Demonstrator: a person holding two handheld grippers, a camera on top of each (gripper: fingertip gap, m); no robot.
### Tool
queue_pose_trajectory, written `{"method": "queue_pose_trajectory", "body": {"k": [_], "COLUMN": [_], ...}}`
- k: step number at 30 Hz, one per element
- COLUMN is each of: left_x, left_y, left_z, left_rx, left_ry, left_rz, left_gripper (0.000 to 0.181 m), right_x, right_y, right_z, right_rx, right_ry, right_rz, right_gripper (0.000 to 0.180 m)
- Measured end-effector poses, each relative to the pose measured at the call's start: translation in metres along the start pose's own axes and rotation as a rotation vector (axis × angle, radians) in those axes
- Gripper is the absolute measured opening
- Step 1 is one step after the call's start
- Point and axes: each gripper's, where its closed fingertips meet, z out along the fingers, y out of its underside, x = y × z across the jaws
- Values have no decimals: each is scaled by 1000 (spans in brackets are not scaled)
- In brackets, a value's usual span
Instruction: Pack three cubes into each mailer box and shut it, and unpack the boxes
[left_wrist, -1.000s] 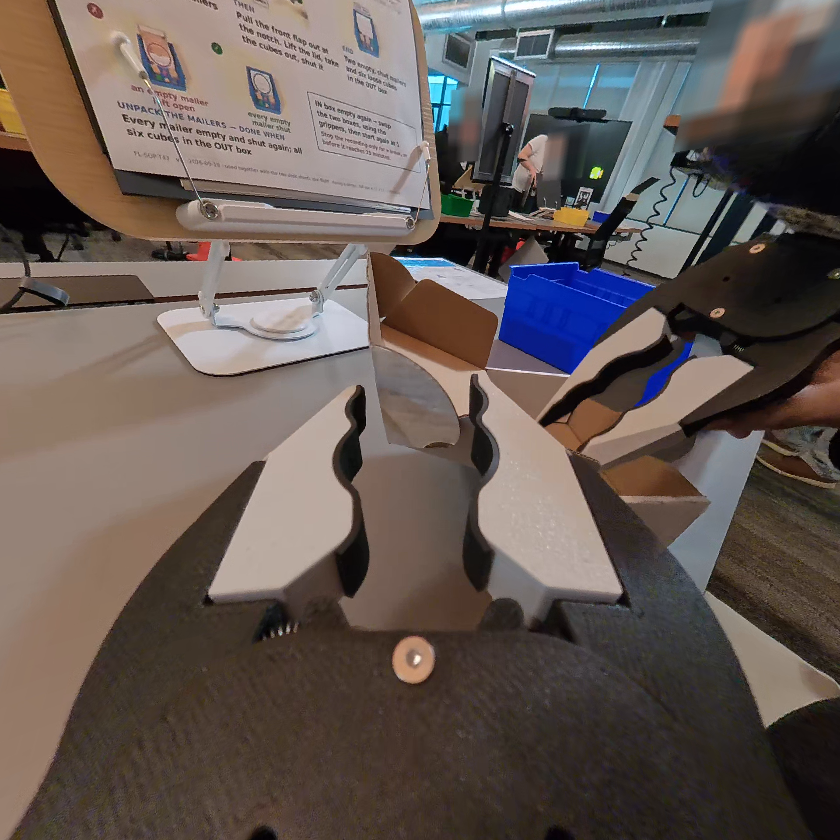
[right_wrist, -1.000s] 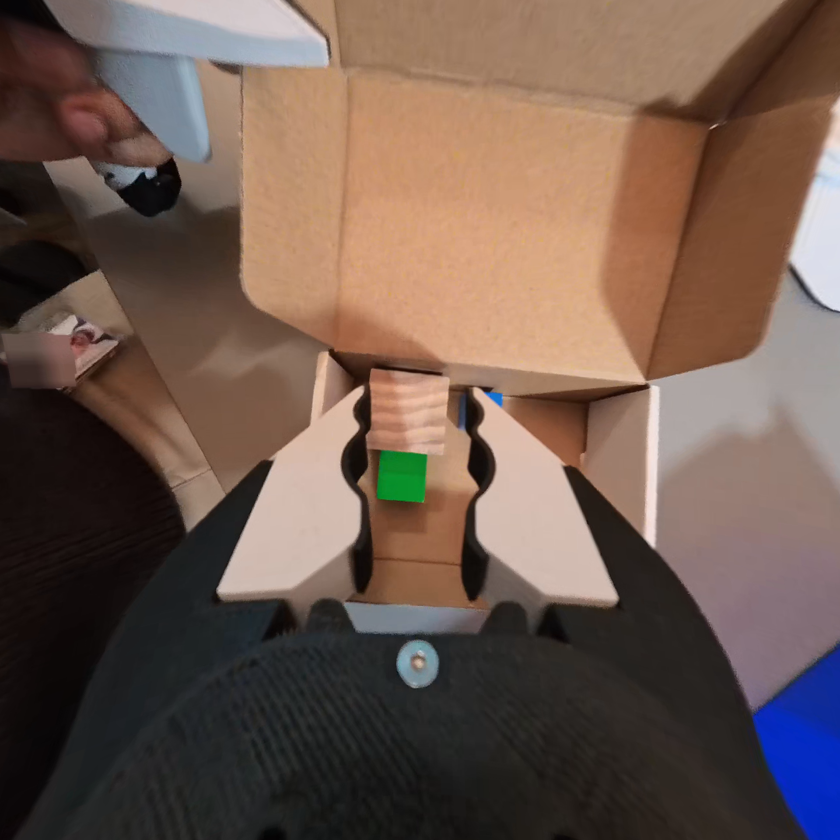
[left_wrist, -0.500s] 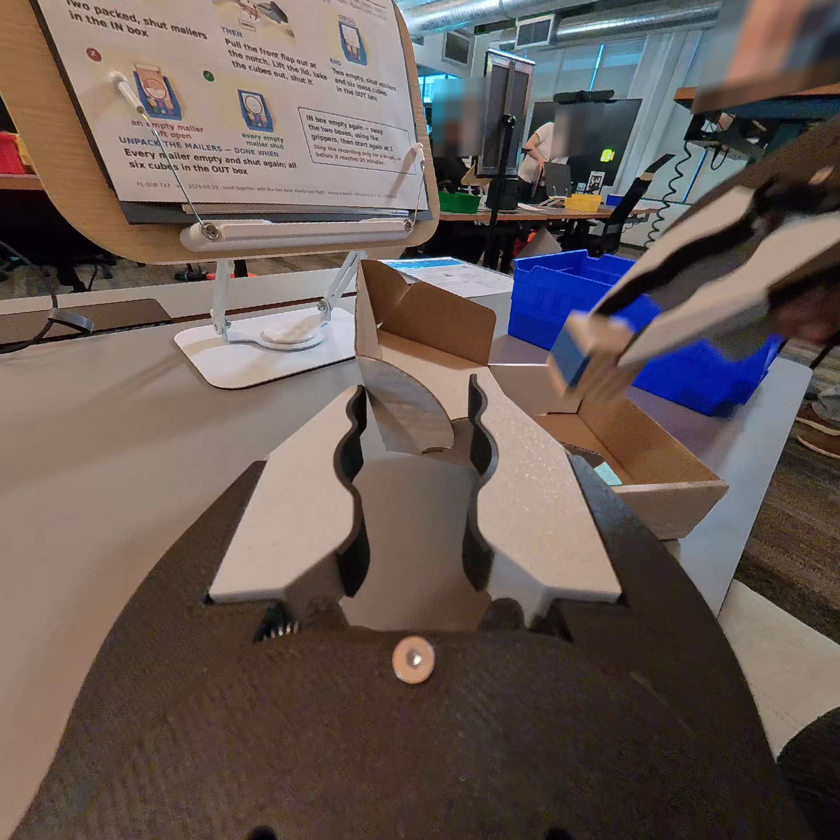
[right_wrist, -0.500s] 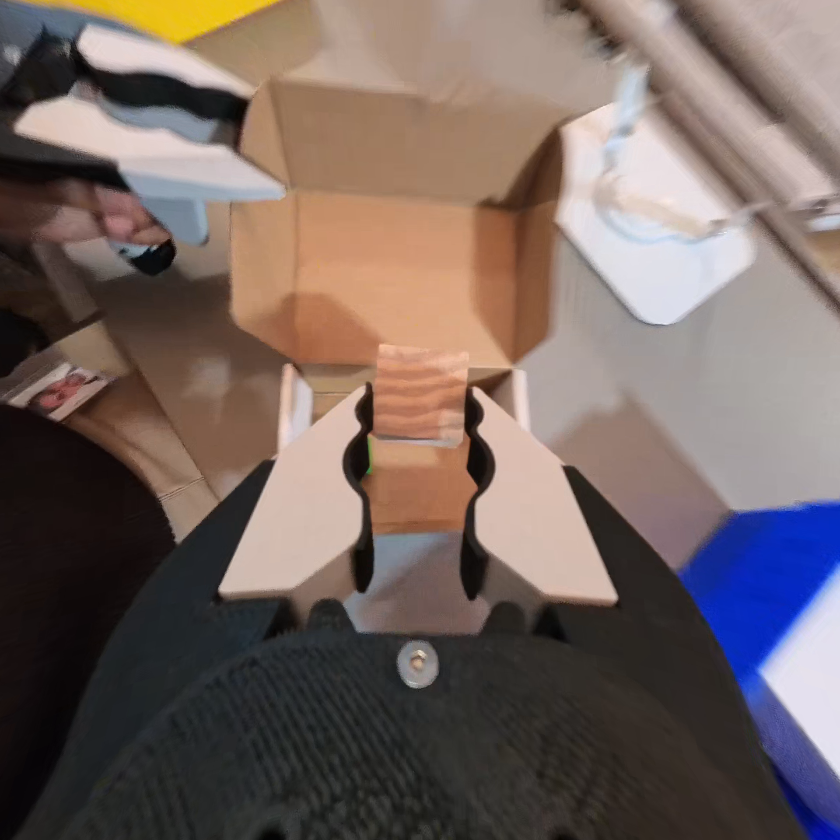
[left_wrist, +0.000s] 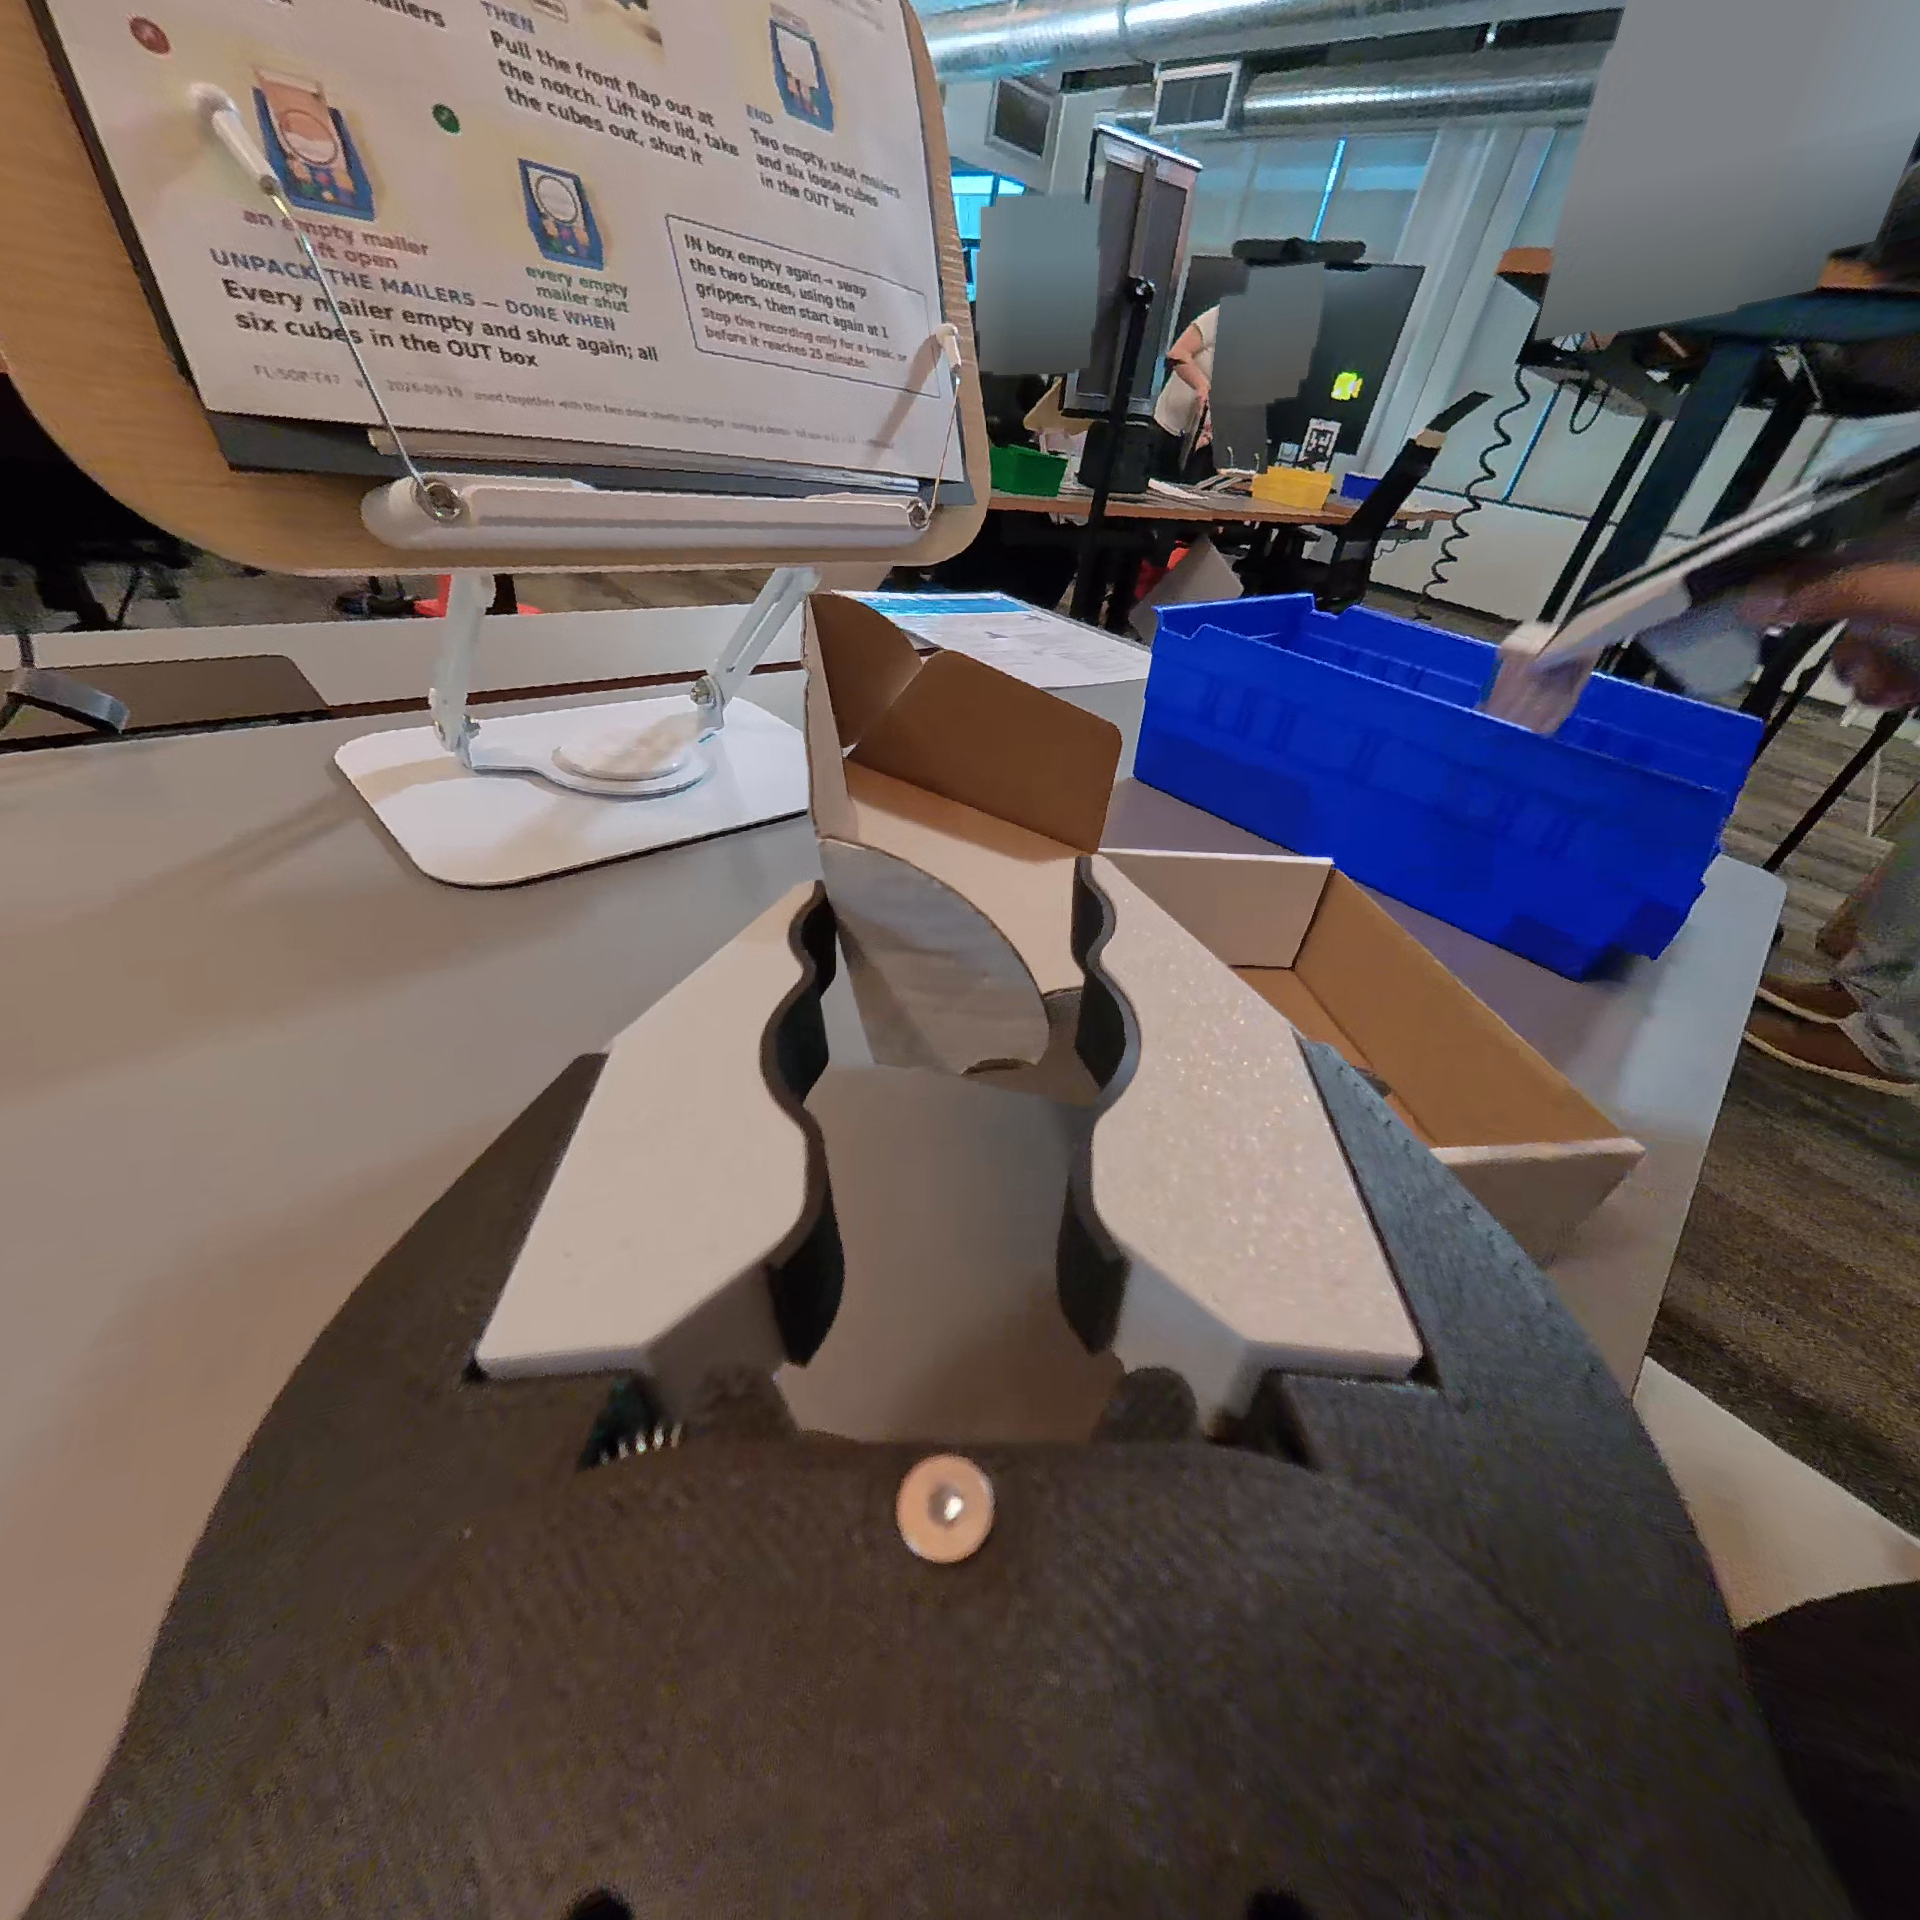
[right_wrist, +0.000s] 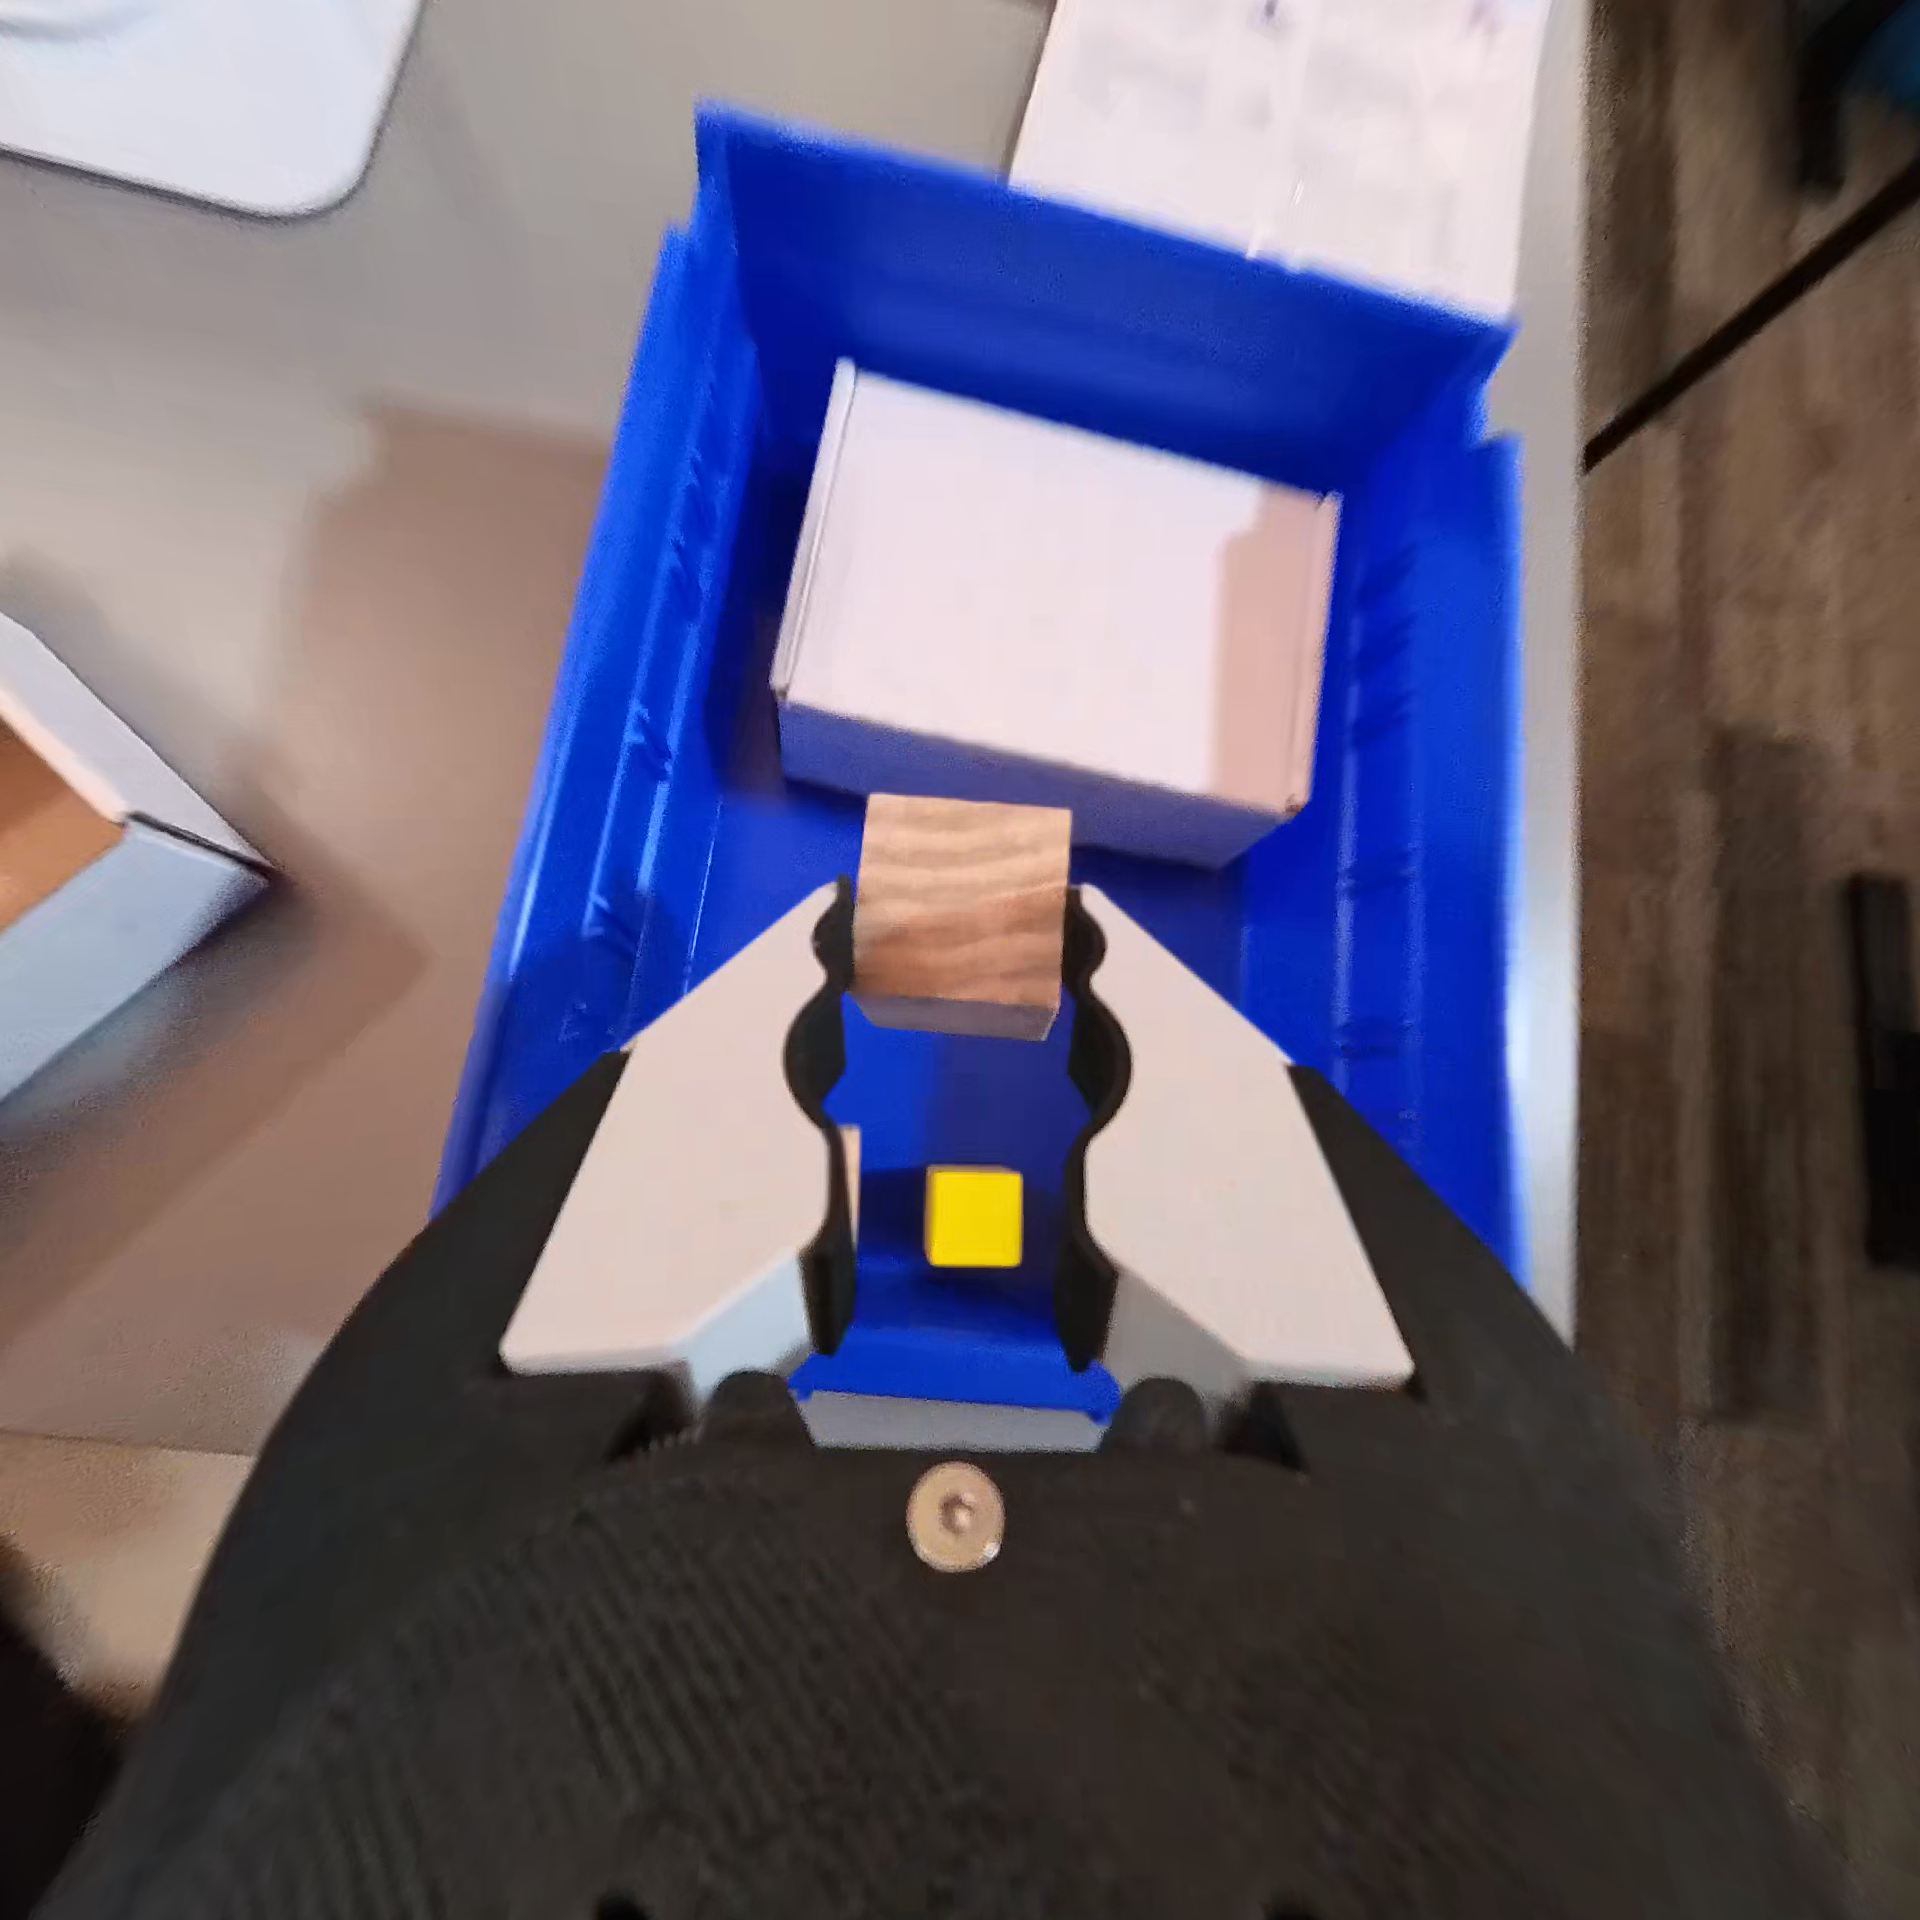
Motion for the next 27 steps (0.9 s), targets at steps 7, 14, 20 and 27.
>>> {"method": "queue_pose_trajectory", "body": {"k": [7, 14, 20, 27], "left_x": [4, 5, 5, 3], "left_y": [-9, -7, -7, -6], "left_z": [24, 40, 39, 34], "left_rx": [31, 25, 26, 26], "left_ry": [47, 96, 91, 78], "left_rz": [-50, -130, -125, -143], "left_gripper": [45, 47, 47, 46], "right_x": [-27, -34, -31, -141], "right_y": [46, 59, 23, -39], "right_z": [39, 43, 12, -42], "right_rx": [-130, -131, 38, 251], "right_ry": [-38, -76, -140, -467], "right_rz": [-9, 36, 93, -42], "right_gripper": [39, 40, 49, 43]}}
